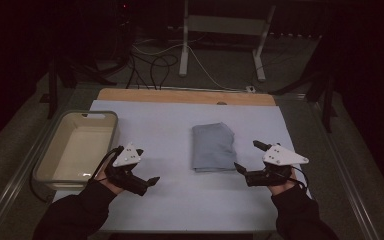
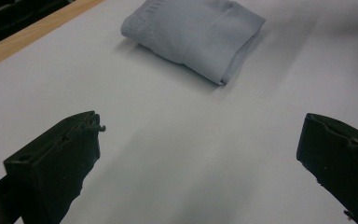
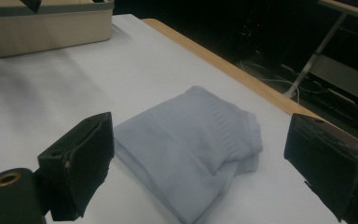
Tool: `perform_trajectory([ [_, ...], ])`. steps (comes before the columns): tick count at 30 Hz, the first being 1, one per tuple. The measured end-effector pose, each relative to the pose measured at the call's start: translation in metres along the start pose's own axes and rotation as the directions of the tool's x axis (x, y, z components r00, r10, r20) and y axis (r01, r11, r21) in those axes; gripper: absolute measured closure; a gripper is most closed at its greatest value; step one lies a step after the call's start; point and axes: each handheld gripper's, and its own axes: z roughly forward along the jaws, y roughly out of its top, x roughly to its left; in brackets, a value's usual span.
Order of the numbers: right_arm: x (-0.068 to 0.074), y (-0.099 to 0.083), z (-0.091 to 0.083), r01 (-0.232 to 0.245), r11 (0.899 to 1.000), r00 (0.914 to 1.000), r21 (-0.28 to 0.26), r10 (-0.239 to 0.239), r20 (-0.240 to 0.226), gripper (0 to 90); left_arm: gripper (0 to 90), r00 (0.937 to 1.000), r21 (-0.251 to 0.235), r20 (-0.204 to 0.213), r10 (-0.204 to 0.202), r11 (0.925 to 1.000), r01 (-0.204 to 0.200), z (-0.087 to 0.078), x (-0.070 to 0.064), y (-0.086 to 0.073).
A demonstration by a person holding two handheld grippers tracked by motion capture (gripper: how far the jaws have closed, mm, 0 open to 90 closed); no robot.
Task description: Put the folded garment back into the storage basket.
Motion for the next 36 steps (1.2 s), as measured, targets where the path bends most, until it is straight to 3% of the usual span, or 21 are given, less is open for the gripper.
perform_trajectory([
  [5,-0.004,0.006,0.008,0.008,1.0,0.9998,0.002,-0.008,0.016,8.4,0.0,1.0,0.011,-0.004,-0.009,0.9999,0.009,0.006,0.003,0.006],
  [17,-0.01,0.004,0.026,0.013,0.999,0.9999,0.038,-0.013,0.002,8.4,0.0,0.9985,0.034,-0.002,-0.054,0.998,0.054,0.023,0.01,0.015],
  [36,-0.02,-0.013,0.05,-0.033,0.996,0.9995,0.083,0.032,0.003,8.4,0.0,0.9936,0.058,0.007,-0.112,0.992,0.112,0.049,0.014,0.028],
])
